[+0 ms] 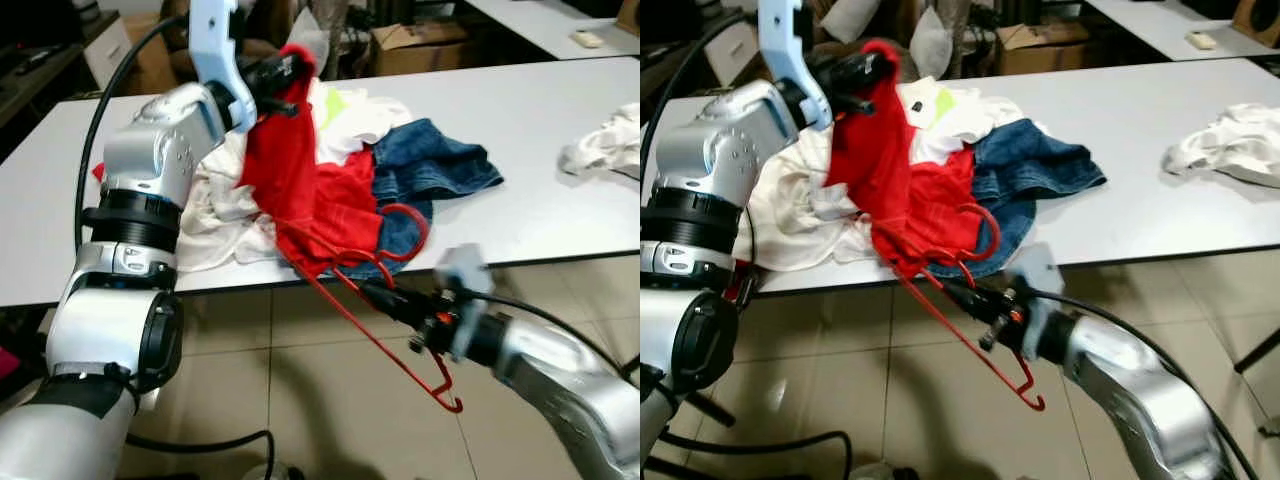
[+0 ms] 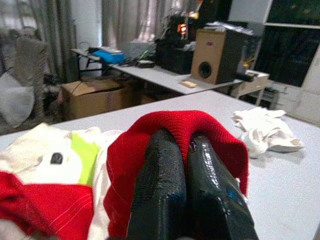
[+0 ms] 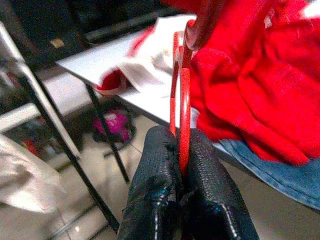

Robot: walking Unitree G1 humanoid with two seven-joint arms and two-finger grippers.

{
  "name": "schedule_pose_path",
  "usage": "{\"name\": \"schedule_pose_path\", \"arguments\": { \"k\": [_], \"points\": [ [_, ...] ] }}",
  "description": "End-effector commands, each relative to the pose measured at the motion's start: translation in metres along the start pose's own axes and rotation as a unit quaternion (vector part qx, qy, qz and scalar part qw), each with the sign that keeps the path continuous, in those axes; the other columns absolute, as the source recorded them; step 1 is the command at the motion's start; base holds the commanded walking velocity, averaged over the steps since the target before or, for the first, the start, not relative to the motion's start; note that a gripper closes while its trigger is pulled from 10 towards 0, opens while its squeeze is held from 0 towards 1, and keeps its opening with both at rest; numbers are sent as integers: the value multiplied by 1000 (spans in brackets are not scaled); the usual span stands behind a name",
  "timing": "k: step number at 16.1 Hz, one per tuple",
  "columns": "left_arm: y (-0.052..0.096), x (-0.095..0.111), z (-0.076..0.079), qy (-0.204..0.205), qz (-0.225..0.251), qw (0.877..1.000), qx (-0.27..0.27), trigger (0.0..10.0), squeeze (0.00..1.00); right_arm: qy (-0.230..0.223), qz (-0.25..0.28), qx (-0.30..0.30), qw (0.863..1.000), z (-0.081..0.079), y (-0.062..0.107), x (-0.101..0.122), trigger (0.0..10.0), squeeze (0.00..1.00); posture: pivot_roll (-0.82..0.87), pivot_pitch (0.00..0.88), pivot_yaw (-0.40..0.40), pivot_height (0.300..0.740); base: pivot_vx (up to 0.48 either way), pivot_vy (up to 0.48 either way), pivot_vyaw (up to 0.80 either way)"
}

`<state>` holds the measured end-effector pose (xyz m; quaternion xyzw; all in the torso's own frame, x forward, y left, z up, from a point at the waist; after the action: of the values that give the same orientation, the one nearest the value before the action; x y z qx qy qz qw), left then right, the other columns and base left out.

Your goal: Hang hanger

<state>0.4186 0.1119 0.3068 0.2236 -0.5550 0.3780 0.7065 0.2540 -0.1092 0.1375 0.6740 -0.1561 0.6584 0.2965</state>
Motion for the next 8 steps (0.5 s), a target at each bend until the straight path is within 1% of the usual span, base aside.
{"name": "schedule_pose_path", "arguments": {
  "k": [1,2,3,4,5,6,7,8],
  "points": [
    [1,10,7,-14,4,1000,-16,0,0,15,-16,-47,999,15,-6,-2,10000,0,-172,0,124,740,0,0,0],
    [2,10,6,-20,2,1000,-15,0,0,19,-20,-65,998,21,-7,-2,10000,0,-172,0,124,740,0,0,0],
    [6,9,-2,-31,-3,1000,4,0,0,29,-19,-137,990,45,-3,1,10000,0,-170,0,119,740,0,0,0],
    [10,9,-10,-42,-6,999,21,0,0,35,-5,-192,981,64,5,8,10000,0,-171,0,119,740,0,0,0],
    [13,10,-15,-53,-9,998,32,0,0,38,13,-209,977,71,9,15,10000,0,-170,0,118,740,0,0,0],
    [18,12,-24,-72,-14,996,54,0,0,36,53,-228,972,80,17,29,10000,0,-170,0,119,740,0,0,0],
    [21,13,-28,-77,-16,995,64,0,0,35,72,-238,968,85,21,36,10000,0,-171,0,120,740,0,0,0],
    [25,16,-34,-83,-18,994,75,0,0,42,89,-261,960,94,29,42,10000,0,-172,0,123,740,0,0,0]
  ]
}}
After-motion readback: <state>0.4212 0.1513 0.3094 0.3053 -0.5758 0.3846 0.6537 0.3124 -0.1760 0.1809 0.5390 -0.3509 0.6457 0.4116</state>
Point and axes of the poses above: a point about 5 cm out from each wrist's last joint towards the gripper, its own y axis pointing back from the gripper into the wrist, its own x axis along the axis of the wrist's last joint, z = x × y, the point moved 3 cm from there along -y, pointing out of the wrist towards the gripper, and after that the axes turned 11 degrees about y, right-handed, at the moved point
